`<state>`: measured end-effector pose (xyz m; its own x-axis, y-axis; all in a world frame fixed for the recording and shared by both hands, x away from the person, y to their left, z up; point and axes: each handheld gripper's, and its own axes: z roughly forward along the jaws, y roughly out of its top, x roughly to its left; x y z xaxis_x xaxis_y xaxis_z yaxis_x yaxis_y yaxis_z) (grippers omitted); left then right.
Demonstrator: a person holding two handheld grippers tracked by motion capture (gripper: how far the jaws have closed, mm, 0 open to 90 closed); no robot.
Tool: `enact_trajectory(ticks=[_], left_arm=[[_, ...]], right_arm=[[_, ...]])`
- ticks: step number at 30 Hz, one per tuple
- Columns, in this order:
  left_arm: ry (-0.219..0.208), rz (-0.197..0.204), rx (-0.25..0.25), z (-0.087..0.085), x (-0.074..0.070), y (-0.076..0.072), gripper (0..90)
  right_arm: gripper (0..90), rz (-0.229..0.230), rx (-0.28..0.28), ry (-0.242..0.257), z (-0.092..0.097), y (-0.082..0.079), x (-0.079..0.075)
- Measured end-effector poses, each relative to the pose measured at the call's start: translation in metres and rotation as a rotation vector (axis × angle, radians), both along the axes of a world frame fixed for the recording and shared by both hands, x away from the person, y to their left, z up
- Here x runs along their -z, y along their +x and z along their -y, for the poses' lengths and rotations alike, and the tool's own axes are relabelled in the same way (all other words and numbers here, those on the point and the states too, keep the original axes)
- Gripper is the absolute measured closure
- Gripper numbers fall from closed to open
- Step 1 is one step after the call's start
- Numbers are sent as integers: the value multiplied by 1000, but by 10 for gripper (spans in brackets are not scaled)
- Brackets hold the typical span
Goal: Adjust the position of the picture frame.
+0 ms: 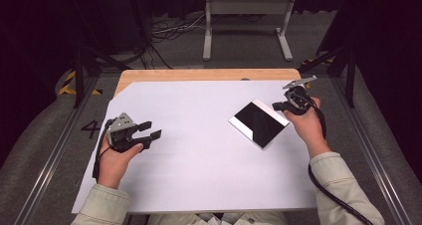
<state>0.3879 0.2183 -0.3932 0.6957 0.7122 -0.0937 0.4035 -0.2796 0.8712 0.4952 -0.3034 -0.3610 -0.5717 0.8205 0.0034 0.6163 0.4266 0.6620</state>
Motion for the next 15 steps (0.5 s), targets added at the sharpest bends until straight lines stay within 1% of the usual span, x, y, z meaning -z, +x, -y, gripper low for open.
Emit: enact_trajectory(ticks=[4,5,6,10,12,15], left_arm=[[1,-10,2,0,1,1,463],[-4,-16,2,1,1,1,463],[-4,-16,2,1,1,1,462],[0,-19,9,1,2,2,459],[-2,-24,3,1,2,2,456],[0,-26,3,1,2,2,446]], right_arm=[[900,-41,22,-14,0,13,6],[900,-47,28,-26,0,18,9],[900,-47,28,-26,0,18,9],[900,-64,42,-38,-1,27,17],[900,-67,45,-53,-1,31,21],[900,-62,52,-57,-1,36,25]])
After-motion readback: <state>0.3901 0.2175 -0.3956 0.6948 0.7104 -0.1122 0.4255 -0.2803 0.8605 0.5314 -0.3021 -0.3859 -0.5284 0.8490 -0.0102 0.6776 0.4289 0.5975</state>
